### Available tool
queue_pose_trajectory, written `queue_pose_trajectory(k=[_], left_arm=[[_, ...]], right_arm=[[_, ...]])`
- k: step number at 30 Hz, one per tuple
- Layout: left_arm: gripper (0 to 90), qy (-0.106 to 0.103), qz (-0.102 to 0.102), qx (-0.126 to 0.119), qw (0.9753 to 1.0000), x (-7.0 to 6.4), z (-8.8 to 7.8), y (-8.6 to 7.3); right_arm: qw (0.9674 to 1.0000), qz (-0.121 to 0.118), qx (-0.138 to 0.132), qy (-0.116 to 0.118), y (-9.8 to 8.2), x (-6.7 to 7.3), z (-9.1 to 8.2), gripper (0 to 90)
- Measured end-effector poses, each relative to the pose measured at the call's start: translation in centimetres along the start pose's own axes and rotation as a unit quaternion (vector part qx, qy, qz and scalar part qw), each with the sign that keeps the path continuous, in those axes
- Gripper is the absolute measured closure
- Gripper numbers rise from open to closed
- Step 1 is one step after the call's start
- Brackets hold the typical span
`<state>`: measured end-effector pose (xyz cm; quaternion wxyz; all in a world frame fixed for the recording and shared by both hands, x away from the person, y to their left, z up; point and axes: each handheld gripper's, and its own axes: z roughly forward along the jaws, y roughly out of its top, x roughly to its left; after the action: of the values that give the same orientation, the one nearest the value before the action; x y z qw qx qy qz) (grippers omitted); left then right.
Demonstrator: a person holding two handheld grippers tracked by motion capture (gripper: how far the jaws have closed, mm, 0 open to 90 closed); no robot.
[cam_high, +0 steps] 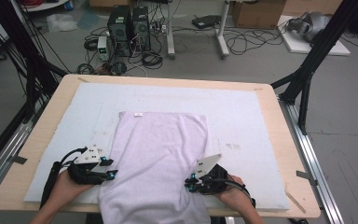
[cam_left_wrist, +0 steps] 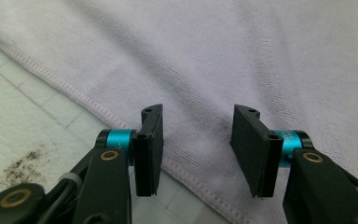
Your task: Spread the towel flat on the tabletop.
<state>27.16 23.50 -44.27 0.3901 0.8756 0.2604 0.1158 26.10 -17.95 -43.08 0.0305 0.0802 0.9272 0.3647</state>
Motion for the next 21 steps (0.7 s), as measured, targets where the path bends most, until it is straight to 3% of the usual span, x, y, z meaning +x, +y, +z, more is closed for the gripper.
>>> queue_pose_trajectory(k=[4,6,10,13,14,15,21], left_arm=[[52.6,0.001,0.002,0.001,1.0000,-0.1,-0.2,0.0],[52.4,0.000,0.002,-0.002,1.0000,-0.3,-0.5,-0.1],[52.2,-0.002,0.004,-0.005,1.0000,-0.8,-0.9,-0.1],[52.0,-0.002,0.004,-0.005,1.0000,-1.0,-1.0,-0.3],[52.0,-0.002,0.005,-0.003,1.0000,-0.9,-1.0,-0.3],[52.0,-0.001,0.004,-0.002,1.0000,-0.9,-1.0,-0.4],[51.8,-0.001,0.005,-0.006,1.0000,-1.0,-1.4,-0.4]], right_arm=[[0.9990,0.005,-0.043,-0.009,-1.3,0.8,-2.4,74.2],[0.9988,0.005,-0.049,-0.007,-2.0,1.1,-2.9,72.7],[0.9993,0.003,-0.036,0.003,-2.8,1.6,-2.1,69.4],[0.9998,0.004,-0.019,0.011,-2.9,1.5,-1.1,76.0],[0.9995,0.010,-0.023,0.017,-3.0,1.4,-1.2,85.6],[0.9993,0.016,-0.021,0.025,-3.1,1.3,-1.3,87.9],[0.9997,0.013,0.004,0.019,-3.9,2.5,-2.8,89.1]])
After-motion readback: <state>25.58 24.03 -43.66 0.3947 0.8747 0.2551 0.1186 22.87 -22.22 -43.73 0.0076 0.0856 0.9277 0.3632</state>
